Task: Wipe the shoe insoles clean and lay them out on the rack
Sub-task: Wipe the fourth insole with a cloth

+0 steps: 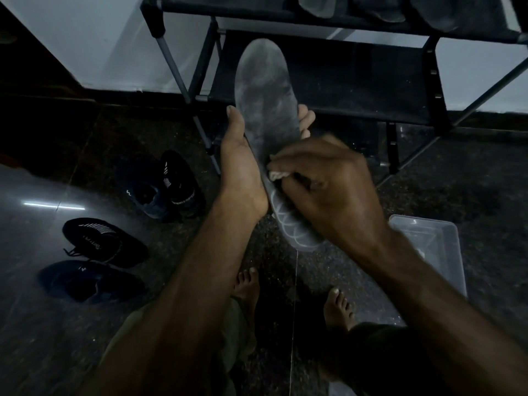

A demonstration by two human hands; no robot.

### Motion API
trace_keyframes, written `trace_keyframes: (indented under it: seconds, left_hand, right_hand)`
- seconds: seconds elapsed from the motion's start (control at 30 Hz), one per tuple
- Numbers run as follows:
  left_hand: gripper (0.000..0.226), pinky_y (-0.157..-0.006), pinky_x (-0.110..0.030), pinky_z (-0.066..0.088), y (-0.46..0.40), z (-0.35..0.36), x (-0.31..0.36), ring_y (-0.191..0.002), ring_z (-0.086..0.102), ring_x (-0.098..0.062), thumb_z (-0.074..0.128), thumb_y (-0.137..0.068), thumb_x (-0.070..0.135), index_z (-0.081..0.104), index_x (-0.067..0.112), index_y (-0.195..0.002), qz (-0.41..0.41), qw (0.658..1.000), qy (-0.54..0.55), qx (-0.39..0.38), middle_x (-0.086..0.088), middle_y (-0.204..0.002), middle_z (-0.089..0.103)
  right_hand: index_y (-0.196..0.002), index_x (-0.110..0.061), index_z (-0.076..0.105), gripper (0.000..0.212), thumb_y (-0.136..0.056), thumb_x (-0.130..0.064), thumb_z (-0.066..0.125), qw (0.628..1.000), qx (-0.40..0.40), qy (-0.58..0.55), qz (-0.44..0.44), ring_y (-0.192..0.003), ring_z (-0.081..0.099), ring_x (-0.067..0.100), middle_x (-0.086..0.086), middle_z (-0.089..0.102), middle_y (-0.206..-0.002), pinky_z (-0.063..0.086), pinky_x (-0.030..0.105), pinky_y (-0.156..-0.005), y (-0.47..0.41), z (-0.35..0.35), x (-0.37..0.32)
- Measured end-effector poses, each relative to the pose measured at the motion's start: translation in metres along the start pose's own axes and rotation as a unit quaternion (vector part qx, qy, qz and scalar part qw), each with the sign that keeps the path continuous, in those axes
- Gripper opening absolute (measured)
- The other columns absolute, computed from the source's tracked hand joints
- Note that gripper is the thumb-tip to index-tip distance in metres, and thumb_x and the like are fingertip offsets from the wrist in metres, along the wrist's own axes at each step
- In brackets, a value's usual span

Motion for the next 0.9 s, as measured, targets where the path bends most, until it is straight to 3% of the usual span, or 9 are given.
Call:
trace_keyframes:
  seconds: [0.07, 0.23, 0.43, 0.67, 0.8, 0.9]
  left_hand:
    - [0.08, -0.113, -0.042, 0.037, 0.001, 0.001, 0.0, -0.124, 0.057, -0.032, 0.017, -0.1, 0.062, 0.065, -0.001, -0.109, 0.002, 1.0, -0.006, 0.002, -0.021, -0.12, 0.066]
    - [0.081, -0.105, -0.043, 0.045, 0.001, 0.004, -0.002, -0.123, 0.057, -0.032, 0.018, -0.099, 0.063, 0.061, -0.003, -0.116, -0.011, 1.0, -0.001, -0.009, -0.02, -0.116, 0.065]
    - [0.082, -0.113, -0.038, 0.038, 0.0, -0.001, 0.003, -0.123, 0.058, -0.029, 0.015, -0.1, 0.062, 0.057, -0.004, -0.123, 0.012, 1.0, -0.021, 0.005, -0.022, -0.129, 0.061]
    - [0.079, -0.111, -0.047, 0.039, 0.0, 0.003, -0.003, -0.128, 0.054, -0.032, 0.019, -0.098, 0.064, 0.063, 0.0, -0.114, -0.011, 1.0, 0.011, -0.018, -0.02, -0.121, 0.064]
    - [0.083, -0.116, -0.042, 0.033, -0.002, 0.0, -0.001, -0.127, 0.055, -0.03, 0.015, -0.098, 0.065, 0.058, -0.002, -0.122, 0.0, 1.0, 0.002, -0.009, -0.021, -0.131, 0.059]
    - [0.085, -0.116, -0.04, 0.032, -0.002, 0.0, 0.0, -0.125, 0.057, -0.029, 0.015, -0.098, 0.065, 0.067, 0.0, -0.11, 0.009, 1.0, -0.002, -0.014, -0.022, -0.127, 0.063]
  right_hand:
    - [-0.091, -0.009, 0.076, 0.012, -0.084, -0.007, 0.066, 1.0, -0.009, 0.004, -0.013, -0.086, 0.059, 0.014, 0.004, 0.073, -0.095, 0.047, 0.026, -0.077, 0.0, 0.001, -0.001]
    - [-0.093, -0.008, 0.076, 0.011, -0.085, -0.005, 0.069, 0.998, 0.029, 0.03, 0.054, -0.085, 0.065, 0.02, 0.004, 0.074, -0.095, 0.053, 0.039, -0.077, -0.002, -0.015, 0.026]
    - [-0.089, -0.008, 0.077, 0.014, -0.083, -0.008, 0.063, 0.999, -0.027, -0.032, -0.026, -0.081, 0.063, 0.018, 0.004, 0.073, -0.091, 0.051, 0.032, -0.074, -0.001, 0.003, -0.007]
    - [-0.097, -0.008, 0.075, 0.015, -0.084, -0.007, 0.069, 0.997, 0.021, 0.0, 0.08, -0.086, 0.065, 0.021, 0.005, 0.072, -0.097, 0.054, 0.038, -0.078, -0.001, -0.011, 0.024]
    - [-0.092, -0.009, 0.077, 0.012, -0.083, -0.004, 0.07, 0.997, 0.015, -0.036, 0.071, -0.084, 0.065, 0.015, 0.002, 0.072, -0.094, 0.054, 0.031, -0.077, 0.0, -0.005, 0.01]
    - [-0.091, -0.009, 0.077, 0.013, -0.083, -0.004, 0.068, 0.997, 0.002, -0.061, 0.054, -0.085, 0.066, 0.014, 0.003, 0.072, -0.093, 0.054, 0.027, -0.079, 0.001, 0.0, 0.0]
Point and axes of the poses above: each hand's wrist, its own y-axis away from the middle knuckle, its own z-axis out of the palm, x = y × z, the point moved 6 cm from there along -y, towards the middle knuckle
